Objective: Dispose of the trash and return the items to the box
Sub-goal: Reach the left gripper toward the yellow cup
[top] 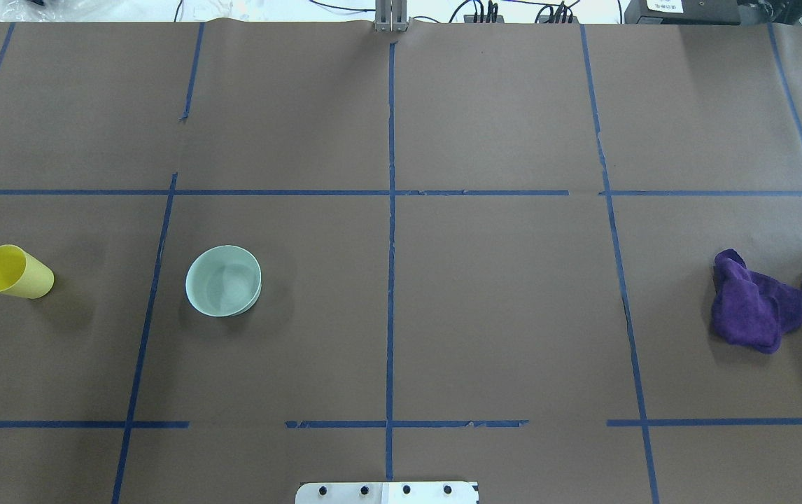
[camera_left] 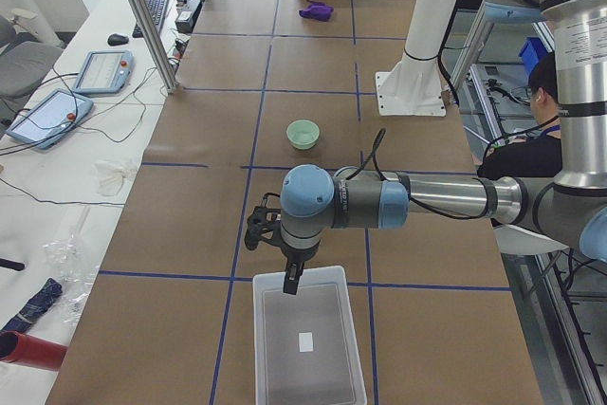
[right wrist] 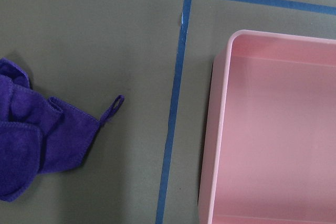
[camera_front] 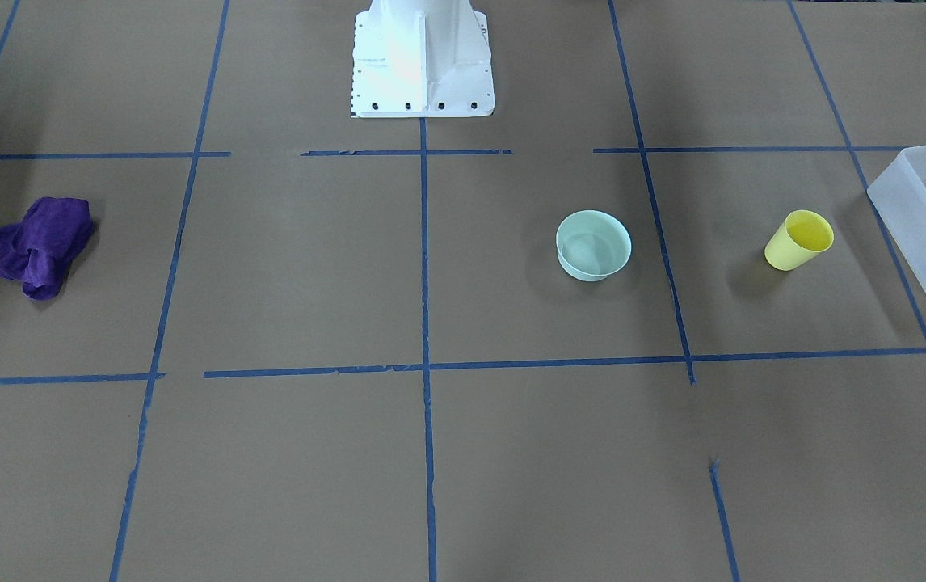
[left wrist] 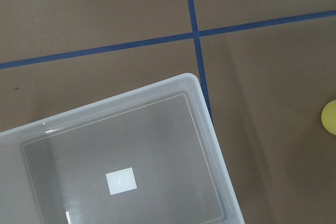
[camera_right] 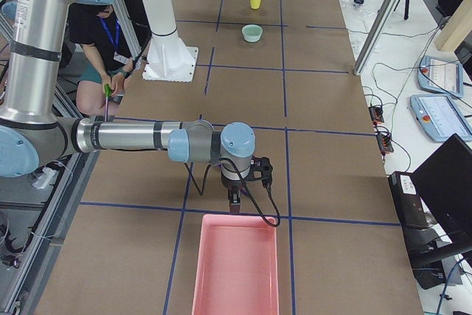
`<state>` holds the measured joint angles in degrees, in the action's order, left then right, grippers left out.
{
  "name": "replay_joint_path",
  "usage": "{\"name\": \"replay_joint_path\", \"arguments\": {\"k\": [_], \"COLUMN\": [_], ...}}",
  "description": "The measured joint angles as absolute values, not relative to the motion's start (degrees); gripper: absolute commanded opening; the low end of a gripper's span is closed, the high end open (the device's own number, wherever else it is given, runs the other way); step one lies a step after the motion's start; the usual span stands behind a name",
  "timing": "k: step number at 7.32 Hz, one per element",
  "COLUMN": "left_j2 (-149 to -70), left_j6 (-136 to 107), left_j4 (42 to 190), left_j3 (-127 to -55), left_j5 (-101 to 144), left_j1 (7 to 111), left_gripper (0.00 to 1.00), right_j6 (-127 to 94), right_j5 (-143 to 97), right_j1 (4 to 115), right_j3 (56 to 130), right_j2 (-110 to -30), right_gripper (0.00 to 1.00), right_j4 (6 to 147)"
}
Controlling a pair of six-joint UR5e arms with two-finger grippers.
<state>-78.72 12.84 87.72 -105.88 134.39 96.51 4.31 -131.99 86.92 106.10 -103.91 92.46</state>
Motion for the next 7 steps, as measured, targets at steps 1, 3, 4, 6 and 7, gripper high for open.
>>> {"name": "replay_joint_path", "arguments": {"k": [1,3,4,6,7], "left_j2": [-79.4,-80.8,-81.1,-82.3,-82.8], "left_j6": [12.9,13.1,13.1,13.1,13.1], "left_j4": [87.9,89.0,91.0,97.8,102.7], "left_j3": [-106.1,-106.5,-106.9,-107.5,-106.8], "left_j5": [134.4,134.3,134.3,134.3,134.4], "left_j1": [96.5,96.5,96.4,96.1,95.8], "left_gripper": [1.00,1.00,1.00,1.00,1.00], "right_j6": [4.3,4.3,4.0,3.5,3.3], "right_j5": [-131.9,-132.0,-132.0,-131.8,-131.9], "right_j1": [86.9,86.9,86.9,86.9,86.9], "right_j3": [106.1,106.4,107.4,109.5,109.7], "right_j2": [-103.9,-103.6,-102.5,-98.1,-96.1], "right_gripper": [1.00,1.00,1.00,1.00,1.00], "right_j4": [92.5,92.4,92.4,92.5,92.3]}}
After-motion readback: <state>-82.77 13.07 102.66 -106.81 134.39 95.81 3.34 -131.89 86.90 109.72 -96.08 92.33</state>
